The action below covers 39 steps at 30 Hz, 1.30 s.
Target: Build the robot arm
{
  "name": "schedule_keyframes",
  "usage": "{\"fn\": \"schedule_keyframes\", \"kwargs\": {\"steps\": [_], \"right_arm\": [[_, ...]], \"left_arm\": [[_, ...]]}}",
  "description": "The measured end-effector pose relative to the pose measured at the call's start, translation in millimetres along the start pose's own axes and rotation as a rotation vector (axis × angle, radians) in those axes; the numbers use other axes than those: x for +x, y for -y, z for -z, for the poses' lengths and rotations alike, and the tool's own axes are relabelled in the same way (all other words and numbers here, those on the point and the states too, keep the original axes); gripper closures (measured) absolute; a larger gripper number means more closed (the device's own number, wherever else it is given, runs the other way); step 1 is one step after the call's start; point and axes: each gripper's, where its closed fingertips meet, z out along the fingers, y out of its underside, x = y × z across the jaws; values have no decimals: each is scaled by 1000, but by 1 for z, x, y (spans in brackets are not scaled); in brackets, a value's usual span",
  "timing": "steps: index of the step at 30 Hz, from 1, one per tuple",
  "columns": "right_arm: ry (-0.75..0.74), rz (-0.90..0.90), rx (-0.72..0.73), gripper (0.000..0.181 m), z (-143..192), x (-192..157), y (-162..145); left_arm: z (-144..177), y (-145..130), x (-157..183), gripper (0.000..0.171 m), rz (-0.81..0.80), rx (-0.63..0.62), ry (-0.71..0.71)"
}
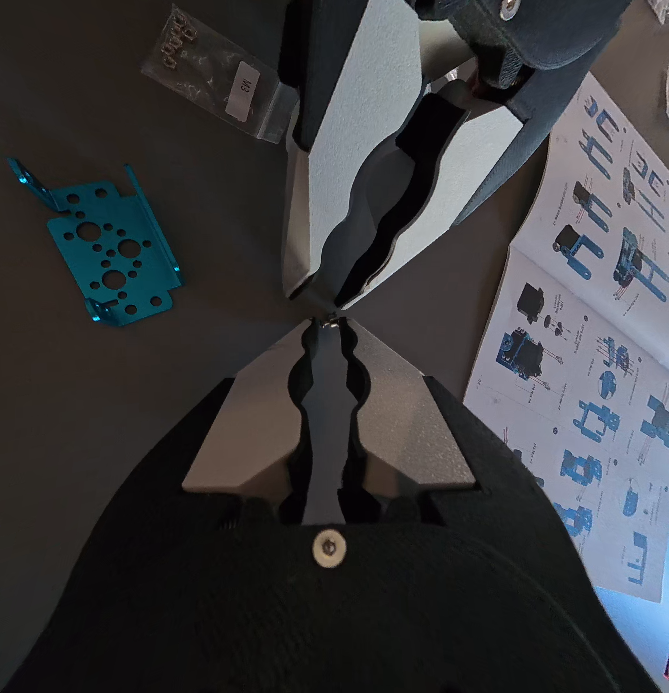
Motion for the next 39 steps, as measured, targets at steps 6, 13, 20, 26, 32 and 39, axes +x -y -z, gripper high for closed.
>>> {"fn": "schedule_keyframes", "kwargs": {"steps": [6,13,20,26,32,39], "right_arm": [[-16,-7,-3,173,-1,1,-1],[-47,-36,19,174,0,1,-1],[-46,-82,20,175,1,-2,-1],[-43,-216,90,175,2,-5,0],[-24,-392,173,176,2,-5,1],[-40,-457,167,176,4,-7,0]], "left_arm": [[-2,2,2,146,2,0,-5],[-3,3,2,147,19,7,-7],[-5,4,2,149,-20,1,19],[-7,3,0,158,-127,-16,86],[-7,3,-1,161,-153,-5,104],[-2,-2,0,164,-123,0,89]]}}
